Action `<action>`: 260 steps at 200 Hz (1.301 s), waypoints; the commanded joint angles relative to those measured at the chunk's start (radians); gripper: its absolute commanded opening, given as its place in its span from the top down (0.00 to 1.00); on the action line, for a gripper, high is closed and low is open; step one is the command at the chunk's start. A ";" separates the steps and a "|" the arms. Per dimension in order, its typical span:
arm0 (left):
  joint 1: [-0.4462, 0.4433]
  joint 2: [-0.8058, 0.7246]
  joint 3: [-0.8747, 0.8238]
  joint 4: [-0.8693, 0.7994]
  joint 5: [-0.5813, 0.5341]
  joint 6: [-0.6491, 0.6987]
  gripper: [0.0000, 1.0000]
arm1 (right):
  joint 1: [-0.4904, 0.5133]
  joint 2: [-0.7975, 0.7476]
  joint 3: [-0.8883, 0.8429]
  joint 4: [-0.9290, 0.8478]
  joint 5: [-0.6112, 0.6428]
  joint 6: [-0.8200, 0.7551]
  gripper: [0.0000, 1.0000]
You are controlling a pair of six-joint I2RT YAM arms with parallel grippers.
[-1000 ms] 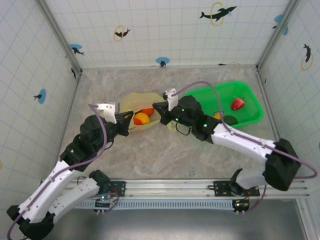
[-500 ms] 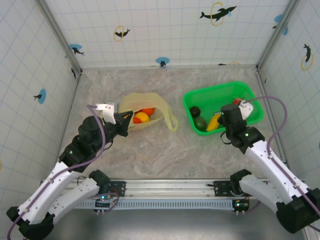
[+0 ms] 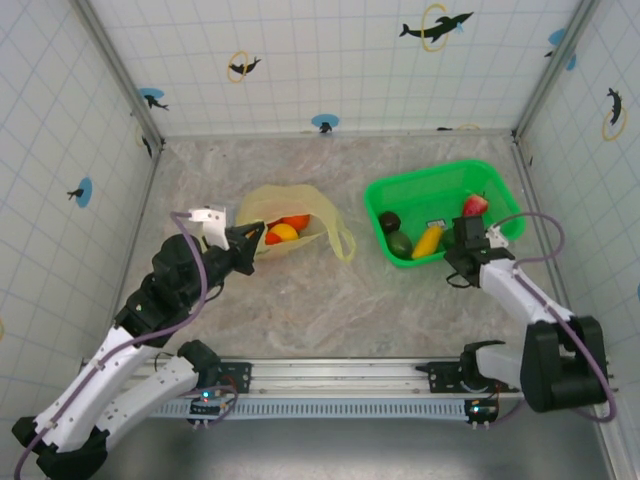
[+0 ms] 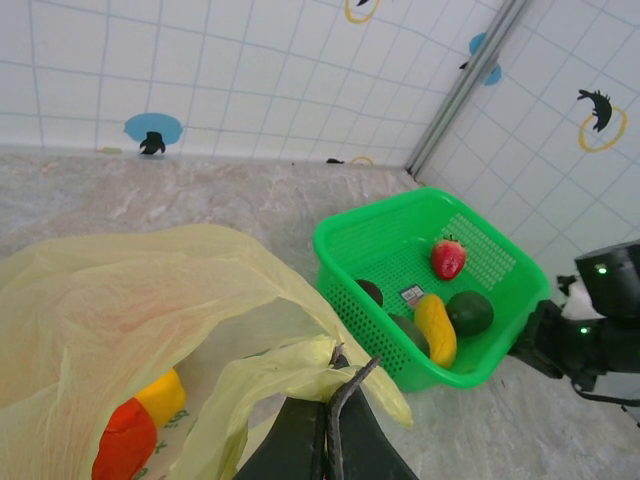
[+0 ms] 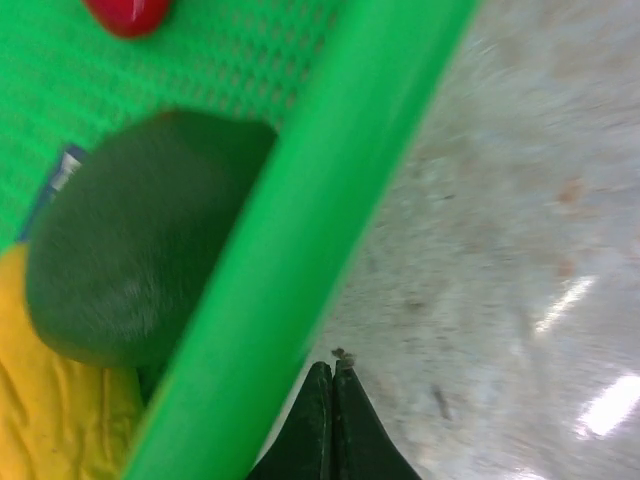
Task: Place the fake fruits into the plastic bag and tie a complex knot
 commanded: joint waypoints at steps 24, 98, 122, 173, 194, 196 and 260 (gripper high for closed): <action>-0.007 -0.005 0.055 0.008 -0.008 0.020 1.00 | -0.017 0.304 0.317 0.220 -0.104 -0.006 1.00; -0.007 0.037 0.094 -0.014 -0.030 0.019 1.00 | 0.034 0.575 0.612 0.297 -0.279 -0.181 0.70; -0.007 0.038 0.077 -0.014 -0.032 0.005 1.00 | 0.101 0.444 0.530 0.292 -0.307 -0.393 0.55; -0.007 0.050 0.067 -0.018 -0.039 -0.006 1.00 | 0.344 0.041 0.137 0.566 -0.450 -0.990 0.44; -0.007 0.043 0.058 -0.030 -0.053 -0.005 1.00 | 0.410 -0.133 -0.105 0.789 -0.603 -1.290 0.42; -0.008 0.042 0.056 -0.032 -0.057 -0.006 1.00 | 0.414 -0.141 -0.118 0.797 -0.627 -1.322 0.41; -0.007 0.001 0.044 -0.063 -0.089 -0.014 1.00 | 0.540 -0.168 -0.171 0.716 -0.667 -1.727 0.38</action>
